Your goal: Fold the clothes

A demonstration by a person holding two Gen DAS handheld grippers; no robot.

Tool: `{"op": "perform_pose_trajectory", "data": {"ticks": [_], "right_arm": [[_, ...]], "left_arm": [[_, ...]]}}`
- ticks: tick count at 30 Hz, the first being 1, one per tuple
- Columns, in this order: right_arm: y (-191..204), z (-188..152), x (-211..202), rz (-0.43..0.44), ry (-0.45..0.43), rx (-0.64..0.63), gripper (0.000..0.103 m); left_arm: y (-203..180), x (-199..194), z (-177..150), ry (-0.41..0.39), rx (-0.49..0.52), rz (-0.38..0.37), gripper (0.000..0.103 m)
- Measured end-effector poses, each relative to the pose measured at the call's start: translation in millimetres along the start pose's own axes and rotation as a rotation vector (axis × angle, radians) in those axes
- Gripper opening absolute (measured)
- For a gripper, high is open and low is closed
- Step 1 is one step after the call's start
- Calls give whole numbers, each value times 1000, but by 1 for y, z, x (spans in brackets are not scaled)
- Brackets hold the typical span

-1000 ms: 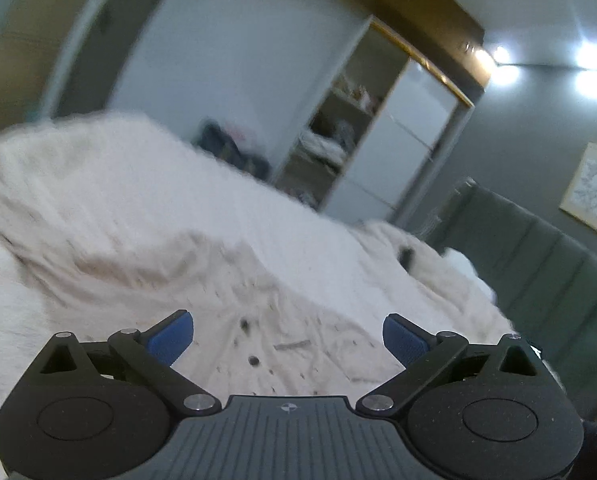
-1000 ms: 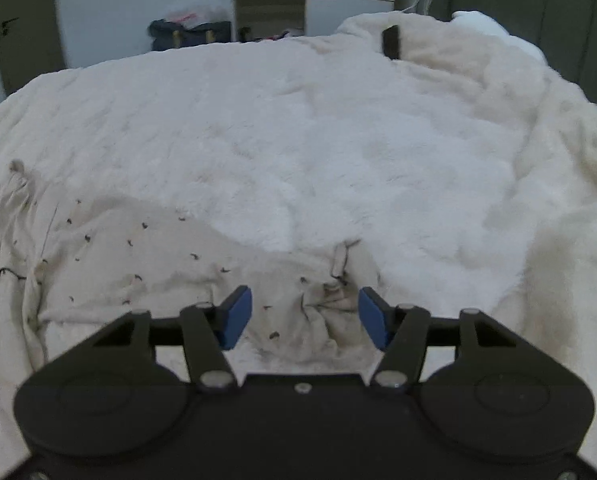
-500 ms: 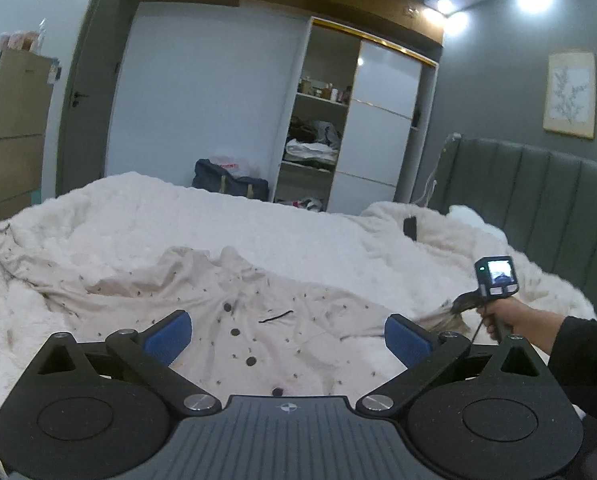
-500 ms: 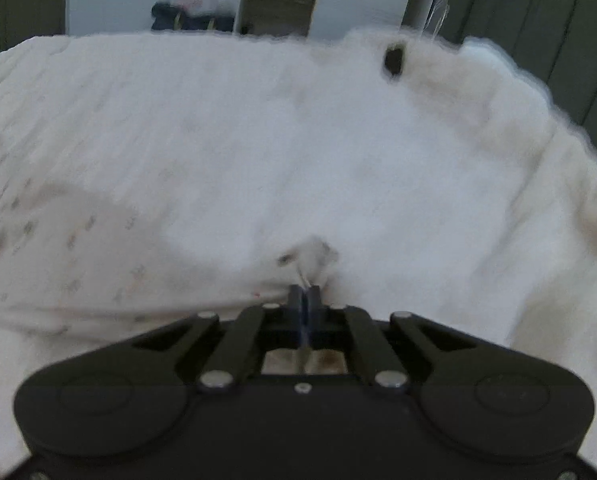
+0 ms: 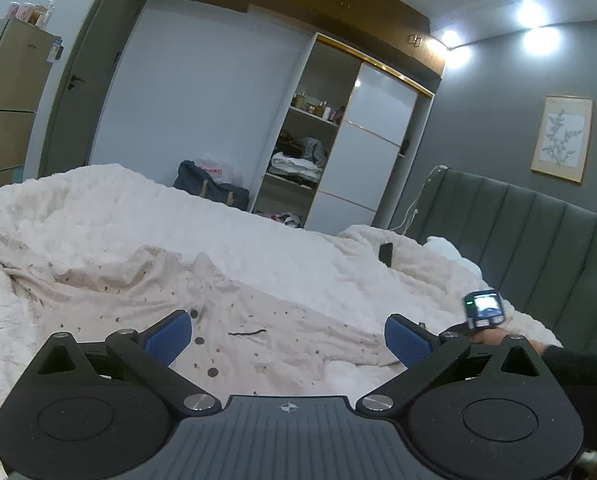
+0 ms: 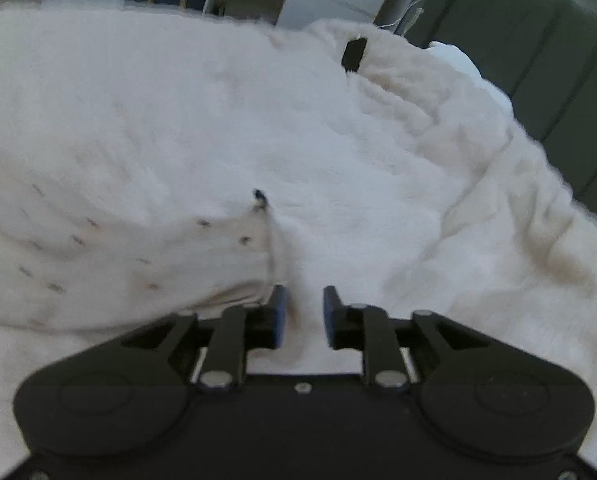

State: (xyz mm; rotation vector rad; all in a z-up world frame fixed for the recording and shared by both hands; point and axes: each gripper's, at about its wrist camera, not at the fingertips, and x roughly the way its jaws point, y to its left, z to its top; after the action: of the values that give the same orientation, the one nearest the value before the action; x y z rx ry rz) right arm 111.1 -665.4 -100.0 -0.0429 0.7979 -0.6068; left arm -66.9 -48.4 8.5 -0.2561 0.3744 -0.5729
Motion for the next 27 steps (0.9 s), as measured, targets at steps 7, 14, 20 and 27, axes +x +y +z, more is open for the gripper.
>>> {"op": "perform_pose_trajectory", "data": {"ticks": [7,14,20,27], "right_arm": [[-15,5,-25,72,-52,101,41],[20,50,21,-17,10,53,46],[36,72,71,-133,70,-29,43],[29,102,70,38,58,-13,0]], "left_arm": [[-2,8,-5,28,-7,-40,102],[1,15,-7,52,-20,-19,102],[6,29,-8,63,-8,10,102],[18,41,-10,78,-54,2,102]]}}
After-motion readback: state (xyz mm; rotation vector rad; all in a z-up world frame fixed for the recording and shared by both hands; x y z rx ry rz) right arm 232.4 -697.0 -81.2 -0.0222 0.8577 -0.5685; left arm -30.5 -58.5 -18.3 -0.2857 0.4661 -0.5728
